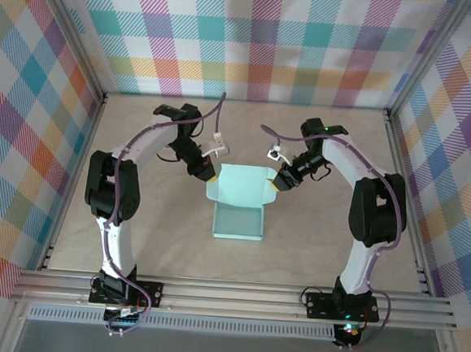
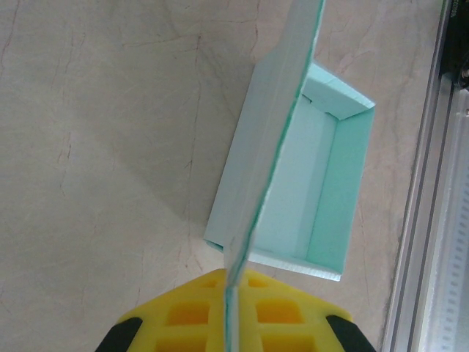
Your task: Fold the paper box
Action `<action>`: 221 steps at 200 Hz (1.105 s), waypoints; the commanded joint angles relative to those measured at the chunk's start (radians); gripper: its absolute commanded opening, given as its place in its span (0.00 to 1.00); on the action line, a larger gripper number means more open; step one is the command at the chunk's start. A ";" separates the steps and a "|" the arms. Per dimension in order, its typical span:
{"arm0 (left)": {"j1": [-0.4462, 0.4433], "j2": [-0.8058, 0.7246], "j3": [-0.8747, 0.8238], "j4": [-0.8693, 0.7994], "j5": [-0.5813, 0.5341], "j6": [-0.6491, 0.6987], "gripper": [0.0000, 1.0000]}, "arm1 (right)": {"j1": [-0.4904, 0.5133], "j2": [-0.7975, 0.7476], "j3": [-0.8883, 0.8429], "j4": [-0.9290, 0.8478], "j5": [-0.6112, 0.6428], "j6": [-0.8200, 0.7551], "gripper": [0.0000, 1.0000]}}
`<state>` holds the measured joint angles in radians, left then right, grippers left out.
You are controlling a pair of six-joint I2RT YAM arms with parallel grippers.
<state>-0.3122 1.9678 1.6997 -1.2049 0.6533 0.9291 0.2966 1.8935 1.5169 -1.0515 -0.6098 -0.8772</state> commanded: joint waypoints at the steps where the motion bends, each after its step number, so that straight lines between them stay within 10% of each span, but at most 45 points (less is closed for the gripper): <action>1: -0.002 -0.012 0.025 -0.036 0.009 0.016 0.00 | 0.010 0.011 0.031 -0.040 -0.030 -0.023 0.27; 49: -0.003 -0.009 0.031 -0.038 0.012 0.010 0.00 | 0.012 0.009 0.032 -0.049 -0.032 -0.026 0.00; 130: -0.012 -0.090 -0.031 0.106 -0.023 -0.088 0.00 | 0.049 -0.154 -0.118 0.207 0.122 0.126 0.00; 221: -0.157 -0.306 -0.261 0.533 -0.334 -0.544 0.00 | 0.175 -0.404 -0.355 0.588 0.519 0.433 0.00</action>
<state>-0.3962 1.7298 1.4860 -0.8177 0.4206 0.5537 0.4431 1.5375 1.2171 -0.6125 -0.2451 -0.5671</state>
